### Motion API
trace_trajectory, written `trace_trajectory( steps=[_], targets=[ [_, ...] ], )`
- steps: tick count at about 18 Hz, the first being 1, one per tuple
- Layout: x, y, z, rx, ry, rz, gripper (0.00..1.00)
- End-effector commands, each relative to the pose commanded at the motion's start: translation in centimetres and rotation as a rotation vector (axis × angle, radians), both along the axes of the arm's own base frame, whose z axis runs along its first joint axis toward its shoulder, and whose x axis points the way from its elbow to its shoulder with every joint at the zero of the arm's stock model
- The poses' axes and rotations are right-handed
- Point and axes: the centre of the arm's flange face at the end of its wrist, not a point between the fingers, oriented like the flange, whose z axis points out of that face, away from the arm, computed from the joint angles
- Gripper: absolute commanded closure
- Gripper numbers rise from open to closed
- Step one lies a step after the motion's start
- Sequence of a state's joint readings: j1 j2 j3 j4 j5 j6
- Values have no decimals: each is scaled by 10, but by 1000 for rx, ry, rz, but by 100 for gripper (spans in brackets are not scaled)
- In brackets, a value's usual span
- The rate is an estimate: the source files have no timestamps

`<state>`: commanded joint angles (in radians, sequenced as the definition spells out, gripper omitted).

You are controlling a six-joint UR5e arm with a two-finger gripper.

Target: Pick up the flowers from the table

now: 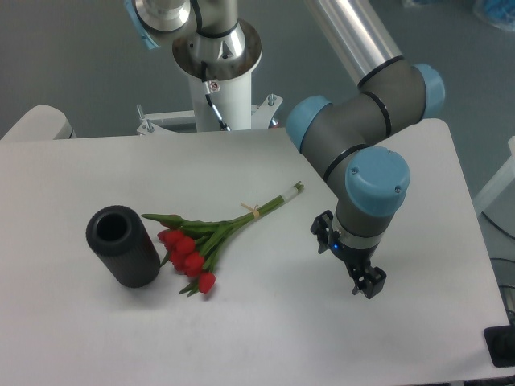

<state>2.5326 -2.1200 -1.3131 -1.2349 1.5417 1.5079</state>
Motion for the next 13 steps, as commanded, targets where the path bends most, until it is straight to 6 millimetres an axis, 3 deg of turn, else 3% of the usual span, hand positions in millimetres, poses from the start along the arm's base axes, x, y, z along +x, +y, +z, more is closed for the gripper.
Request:
trace_trajectory(
  steps=[6, 13],
  targets=[
    [6, -2, -7, -11, -13, -1, 0],
    [30, -1, -10, -9, -44, 19, 0]
  ],
)
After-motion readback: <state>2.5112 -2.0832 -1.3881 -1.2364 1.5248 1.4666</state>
